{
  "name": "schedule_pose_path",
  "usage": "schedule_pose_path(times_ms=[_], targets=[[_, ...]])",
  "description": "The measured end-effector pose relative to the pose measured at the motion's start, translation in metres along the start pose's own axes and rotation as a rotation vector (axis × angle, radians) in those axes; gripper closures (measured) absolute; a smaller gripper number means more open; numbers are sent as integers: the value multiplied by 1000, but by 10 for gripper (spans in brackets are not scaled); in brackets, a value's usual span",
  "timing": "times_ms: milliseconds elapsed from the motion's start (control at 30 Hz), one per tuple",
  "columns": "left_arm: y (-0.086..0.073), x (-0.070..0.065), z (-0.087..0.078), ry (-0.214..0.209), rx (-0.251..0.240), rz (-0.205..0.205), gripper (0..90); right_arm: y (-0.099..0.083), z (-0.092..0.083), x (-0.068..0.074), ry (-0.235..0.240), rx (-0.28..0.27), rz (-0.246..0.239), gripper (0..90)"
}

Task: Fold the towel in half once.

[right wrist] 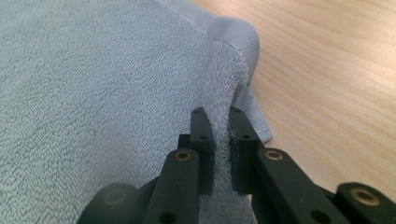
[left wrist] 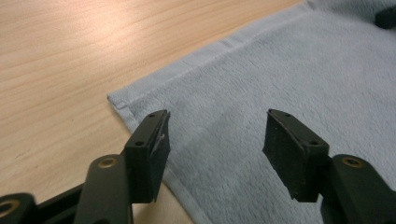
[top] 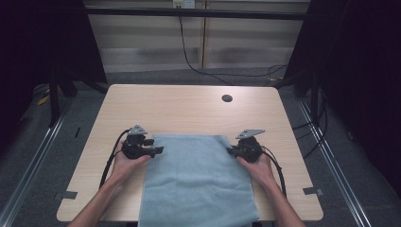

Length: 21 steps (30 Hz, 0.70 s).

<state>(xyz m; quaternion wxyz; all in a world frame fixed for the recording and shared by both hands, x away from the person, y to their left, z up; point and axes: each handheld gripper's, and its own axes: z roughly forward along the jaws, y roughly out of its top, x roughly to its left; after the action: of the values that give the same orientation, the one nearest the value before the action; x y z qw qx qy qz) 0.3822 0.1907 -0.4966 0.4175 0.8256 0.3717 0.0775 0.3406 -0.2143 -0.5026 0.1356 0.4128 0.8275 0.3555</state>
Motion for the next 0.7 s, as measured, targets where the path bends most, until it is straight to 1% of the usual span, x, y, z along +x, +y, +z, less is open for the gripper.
schedule_pose_path(times_ms=[33, 100, 133, 167, 200, 233, 267, 300, 400, 433, 500, 533, 567, 600, 667, 700], targets=[[0, 0, 2, -6, 10, 7, 389, -1, -1, 1, 0, 6, 9, 835], [-1, -2, 6, -16, 32, 28, 377, -4, -3, 2, 8, -3, 17, 835], [-2, -3, 8, 0, 38, 39, 371, -6, -5, 3, 18, -6, 29, 835], [-2, -3, 9, 9, 40, 42, 366, -8, -6, 4, 21, -8, 28, 835], [-3, -3, 11, -2, 32, 46, 354, -9, -8, 6, 15, -5, 20, 835], [-3, -4, 11, -1, 32, 50, 347, -11, -10, 8, 13, -1, 16, 835], [-3, -6, 12, 7, 34, 63, 345, -12, -11, 9, 17, -6, 10, 835], [-3, -7, 12, 2, 35, 69, 333, -14, -12, 9, 18, -9, 12, 835], [-3, -10, 14, 19, 35, 88, 321, -17, -13, 7, 38, -28, 48, 835], [-4, -11, 15, 28, 38, 109, 318, -17, -13, 6, 42, -30, 50, 835], [-4, -14, 15, 45, 44, 148, 317, -17, -13, 7, 36, -31, 44, 834], [-5, -15, 15, 52, 46, 152, 319, -17, -12, 8, 30, -31, 41, 833], [-5, -17, 16, 62, 43, 145, 326, -17, -12, 8, 28, -34, 38, 834], [-5, -19, 16, 67, 48, 154, 327, -17, -12, 8, 31, -33, 45, 834], [-6, -21, 15, 55, 43, 149, 353, -18, -12, 9, 33, -36, 50, 834], [-6, -22, 15, 52, 45, 160, 365, -18, -12, 9, 34, -39, 51, 835]])
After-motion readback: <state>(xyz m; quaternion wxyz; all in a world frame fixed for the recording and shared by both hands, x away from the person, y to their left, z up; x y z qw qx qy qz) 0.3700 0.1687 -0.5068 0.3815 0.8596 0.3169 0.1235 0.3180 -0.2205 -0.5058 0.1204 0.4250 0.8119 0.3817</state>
